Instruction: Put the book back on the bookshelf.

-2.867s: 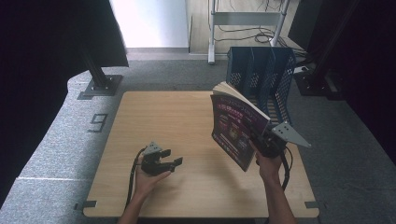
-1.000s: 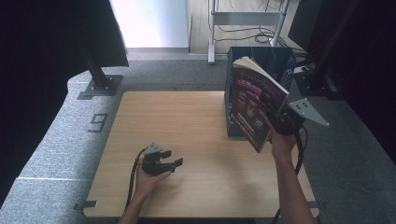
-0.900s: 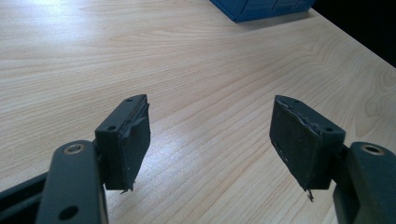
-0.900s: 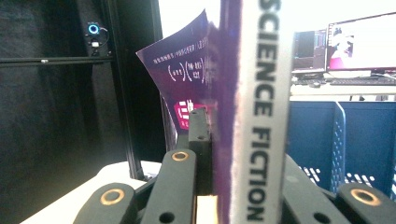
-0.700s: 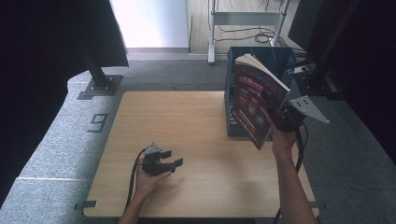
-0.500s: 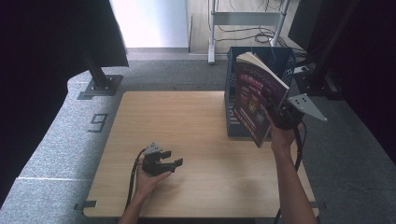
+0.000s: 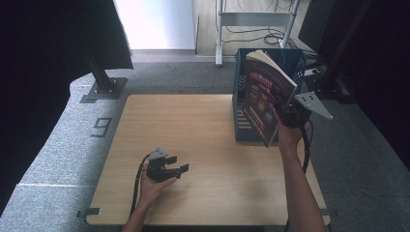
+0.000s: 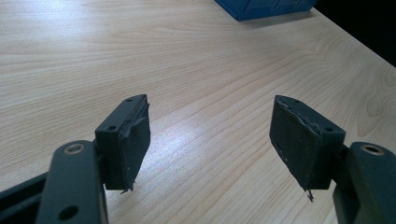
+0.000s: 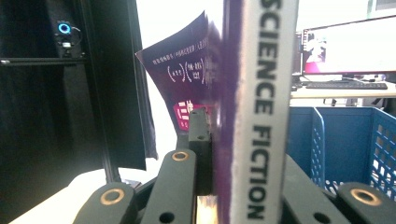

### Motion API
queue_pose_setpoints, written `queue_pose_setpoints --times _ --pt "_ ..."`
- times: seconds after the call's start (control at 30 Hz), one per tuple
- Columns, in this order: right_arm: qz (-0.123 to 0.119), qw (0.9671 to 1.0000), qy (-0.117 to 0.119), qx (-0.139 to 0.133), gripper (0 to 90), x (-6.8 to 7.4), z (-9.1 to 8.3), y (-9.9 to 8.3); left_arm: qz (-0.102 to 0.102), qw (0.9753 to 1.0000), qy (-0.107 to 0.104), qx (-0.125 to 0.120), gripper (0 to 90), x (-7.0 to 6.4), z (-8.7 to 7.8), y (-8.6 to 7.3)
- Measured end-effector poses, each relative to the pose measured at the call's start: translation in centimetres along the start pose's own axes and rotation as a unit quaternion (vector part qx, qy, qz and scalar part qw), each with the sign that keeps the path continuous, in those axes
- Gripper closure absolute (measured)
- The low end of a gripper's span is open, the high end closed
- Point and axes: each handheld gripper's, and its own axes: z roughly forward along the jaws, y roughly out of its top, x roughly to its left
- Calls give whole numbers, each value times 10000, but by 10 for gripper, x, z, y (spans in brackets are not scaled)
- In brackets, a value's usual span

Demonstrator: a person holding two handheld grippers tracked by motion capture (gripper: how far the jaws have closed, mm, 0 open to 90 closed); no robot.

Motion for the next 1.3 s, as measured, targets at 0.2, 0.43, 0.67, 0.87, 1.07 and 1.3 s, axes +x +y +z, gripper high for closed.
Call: queue_pose_setpoints --times 0.2,0.43,0.67,0.87,1.07,1.3 --pt "-8 9999 -133 46 815 -3 10 -2 -16 10000 -1 -14 292 1 0 0" --pt "31 9996 -281 57 815 -6 20 -7 -44 10000 -18 21 292 3 1 -1" --pt "79 9992 -387 87 815 -12 29 -13 -88 10000 -18 4 292 5 0 -1" --pt "73 9990 -442 81 815 -13 39 -13 -103 9999 -37 -4 292 7 -1 -1" --pt "104 9986 -511 55 815 -15 48 -16 -141 9999 -14 -59 295 10 -3 -2" --pt "86 9986 -524 64 814 -14 58 -20 -106 9999 25 -100 299 9 -5 -1"
